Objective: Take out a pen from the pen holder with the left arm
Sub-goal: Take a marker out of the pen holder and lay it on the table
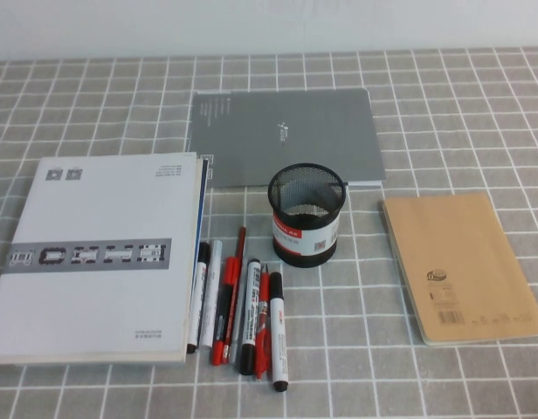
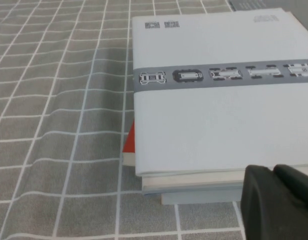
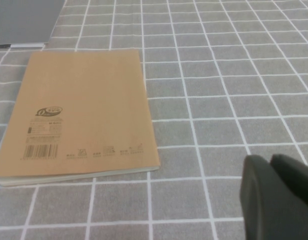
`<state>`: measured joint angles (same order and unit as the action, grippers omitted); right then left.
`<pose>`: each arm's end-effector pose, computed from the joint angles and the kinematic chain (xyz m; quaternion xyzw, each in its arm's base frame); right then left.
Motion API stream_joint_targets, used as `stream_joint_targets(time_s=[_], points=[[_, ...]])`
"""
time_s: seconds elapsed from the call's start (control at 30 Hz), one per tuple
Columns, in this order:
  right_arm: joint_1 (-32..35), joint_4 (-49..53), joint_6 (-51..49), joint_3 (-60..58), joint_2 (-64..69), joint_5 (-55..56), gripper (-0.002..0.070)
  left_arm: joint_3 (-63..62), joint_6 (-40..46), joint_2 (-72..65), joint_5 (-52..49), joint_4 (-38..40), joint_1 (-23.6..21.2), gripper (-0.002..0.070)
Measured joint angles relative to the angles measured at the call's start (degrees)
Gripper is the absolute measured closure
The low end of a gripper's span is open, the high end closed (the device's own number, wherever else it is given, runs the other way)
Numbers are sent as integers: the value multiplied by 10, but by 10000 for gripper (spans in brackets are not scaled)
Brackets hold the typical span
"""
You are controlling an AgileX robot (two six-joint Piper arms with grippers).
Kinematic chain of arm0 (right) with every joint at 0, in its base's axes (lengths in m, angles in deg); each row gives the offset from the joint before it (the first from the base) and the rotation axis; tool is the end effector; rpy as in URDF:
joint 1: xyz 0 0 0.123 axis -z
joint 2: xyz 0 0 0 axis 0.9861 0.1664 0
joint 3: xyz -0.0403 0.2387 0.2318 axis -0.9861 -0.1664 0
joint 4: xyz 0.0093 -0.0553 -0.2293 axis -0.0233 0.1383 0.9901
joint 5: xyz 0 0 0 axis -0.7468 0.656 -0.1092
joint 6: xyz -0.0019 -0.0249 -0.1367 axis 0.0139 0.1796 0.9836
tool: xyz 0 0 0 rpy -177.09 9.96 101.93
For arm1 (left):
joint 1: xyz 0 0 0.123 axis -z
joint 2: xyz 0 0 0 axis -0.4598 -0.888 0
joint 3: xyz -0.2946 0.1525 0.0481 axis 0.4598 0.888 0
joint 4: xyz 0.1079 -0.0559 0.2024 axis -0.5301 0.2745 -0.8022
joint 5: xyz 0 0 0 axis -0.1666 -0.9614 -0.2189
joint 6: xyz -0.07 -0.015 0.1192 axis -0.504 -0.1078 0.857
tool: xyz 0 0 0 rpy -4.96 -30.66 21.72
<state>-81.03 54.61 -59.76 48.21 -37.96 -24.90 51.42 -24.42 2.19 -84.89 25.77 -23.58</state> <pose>0.0317 -0.0028 0.1558 0.0243 0.8057 0.0103 0.5917 0.0316 -0.0060 0.1567 0.0702 0.8032 -0.0046 0.5916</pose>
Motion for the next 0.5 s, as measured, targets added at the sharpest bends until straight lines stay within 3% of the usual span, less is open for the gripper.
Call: stream_joint_targets(time_s=[0.5], points=[[0, 0, 0, 0, 0, 0, 689, 1, 5, 0, 0, 0, 0, 677]])
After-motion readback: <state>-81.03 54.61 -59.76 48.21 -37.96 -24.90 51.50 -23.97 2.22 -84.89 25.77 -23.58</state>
